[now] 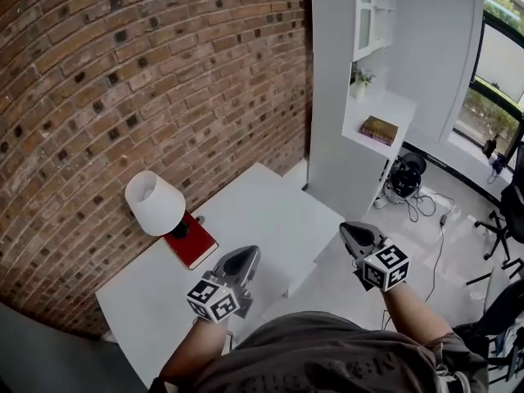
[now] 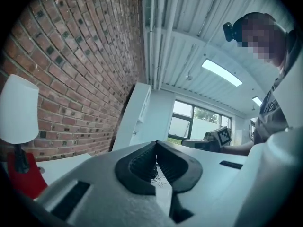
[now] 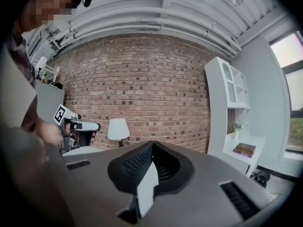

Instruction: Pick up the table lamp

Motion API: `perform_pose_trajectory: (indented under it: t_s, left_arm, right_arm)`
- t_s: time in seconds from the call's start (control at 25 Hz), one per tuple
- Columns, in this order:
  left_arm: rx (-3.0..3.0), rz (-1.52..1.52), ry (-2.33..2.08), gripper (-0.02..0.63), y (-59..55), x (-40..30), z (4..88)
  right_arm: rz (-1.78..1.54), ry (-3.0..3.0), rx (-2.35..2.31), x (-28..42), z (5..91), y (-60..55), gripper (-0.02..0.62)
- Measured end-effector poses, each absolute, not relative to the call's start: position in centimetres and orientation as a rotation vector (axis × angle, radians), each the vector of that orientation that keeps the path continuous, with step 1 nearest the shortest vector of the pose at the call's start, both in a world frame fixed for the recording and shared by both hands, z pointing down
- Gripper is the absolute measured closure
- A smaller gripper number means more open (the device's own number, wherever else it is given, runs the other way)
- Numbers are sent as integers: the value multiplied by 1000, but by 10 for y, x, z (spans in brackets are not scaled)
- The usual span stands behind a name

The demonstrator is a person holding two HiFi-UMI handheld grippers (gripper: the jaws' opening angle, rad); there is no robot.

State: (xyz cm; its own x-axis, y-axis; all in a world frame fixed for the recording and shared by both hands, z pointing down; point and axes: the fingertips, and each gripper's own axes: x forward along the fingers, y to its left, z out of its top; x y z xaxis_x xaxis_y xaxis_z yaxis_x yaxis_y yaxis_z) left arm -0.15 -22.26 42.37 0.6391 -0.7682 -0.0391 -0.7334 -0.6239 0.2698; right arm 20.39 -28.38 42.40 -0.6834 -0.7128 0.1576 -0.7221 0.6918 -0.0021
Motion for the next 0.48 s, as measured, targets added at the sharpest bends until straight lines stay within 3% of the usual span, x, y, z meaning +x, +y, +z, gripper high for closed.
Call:
perform_pose_trajectory:
  t_s: [0.24, 0.48]
  left_arm:
    - [2620, -192, -1293, 601, -293, 42, 416]
    - [2633, -175, -1269, 601, -346, 42, 418]
  right_arm:
    - [105, -2789, 1096, 229, 421, -366, 601]
    - [114, -2783, 1110, 221, 422, -411, 601]
